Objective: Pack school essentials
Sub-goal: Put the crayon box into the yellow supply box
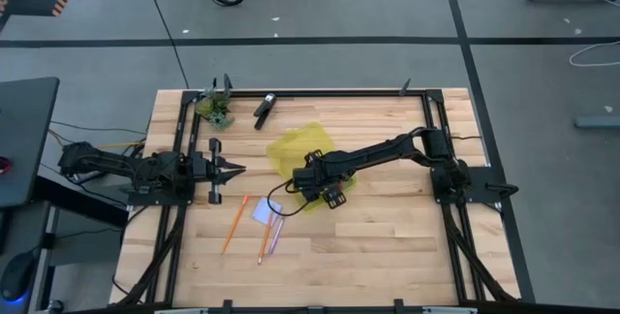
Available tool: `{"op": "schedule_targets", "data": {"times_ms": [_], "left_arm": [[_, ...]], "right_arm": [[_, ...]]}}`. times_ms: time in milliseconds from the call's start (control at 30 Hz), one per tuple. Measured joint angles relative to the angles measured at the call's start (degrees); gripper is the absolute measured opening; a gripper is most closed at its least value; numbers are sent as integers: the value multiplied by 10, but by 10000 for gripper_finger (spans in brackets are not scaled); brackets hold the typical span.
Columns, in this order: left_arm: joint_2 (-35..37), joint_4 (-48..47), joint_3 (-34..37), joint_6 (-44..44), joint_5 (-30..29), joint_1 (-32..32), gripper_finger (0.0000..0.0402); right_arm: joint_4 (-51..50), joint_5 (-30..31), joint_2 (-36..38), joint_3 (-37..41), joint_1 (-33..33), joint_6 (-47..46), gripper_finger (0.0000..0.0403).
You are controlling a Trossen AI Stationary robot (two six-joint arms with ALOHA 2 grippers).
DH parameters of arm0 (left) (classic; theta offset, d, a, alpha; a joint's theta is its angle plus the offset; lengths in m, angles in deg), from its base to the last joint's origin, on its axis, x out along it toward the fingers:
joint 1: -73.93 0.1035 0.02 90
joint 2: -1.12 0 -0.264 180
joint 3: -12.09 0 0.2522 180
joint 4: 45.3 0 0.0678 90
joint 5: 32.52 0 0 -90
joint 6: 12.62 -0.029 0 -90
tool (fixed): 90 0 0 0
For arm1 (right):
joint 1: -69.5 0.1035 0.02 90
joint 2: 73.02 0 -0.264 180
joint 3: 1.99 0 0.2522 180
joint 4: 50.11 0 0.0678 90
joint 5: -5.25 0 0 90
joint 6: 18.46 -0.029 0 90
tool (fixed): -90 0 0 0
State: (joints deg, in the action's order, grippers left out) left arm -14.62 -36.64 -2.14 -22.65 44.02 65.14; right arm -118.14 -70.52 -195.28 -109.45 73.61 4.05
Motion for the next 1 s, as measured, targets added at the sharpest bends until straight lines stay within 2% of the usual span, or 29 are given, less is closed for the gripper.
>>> {"op": "schedule_targets", "data": {"times_ms": [433,800,1000], "left_arm": [[0,0,0,0,0,0,32],[0,0,0,0,0,0,38],[0,0,0,0,0,0,33]], "right_arm": [[-1,-9,0,0,-7,-9,339],[-7,5,0,0,-4,-2,391],[-49,38,0,-17,-1,-15,394]]}}
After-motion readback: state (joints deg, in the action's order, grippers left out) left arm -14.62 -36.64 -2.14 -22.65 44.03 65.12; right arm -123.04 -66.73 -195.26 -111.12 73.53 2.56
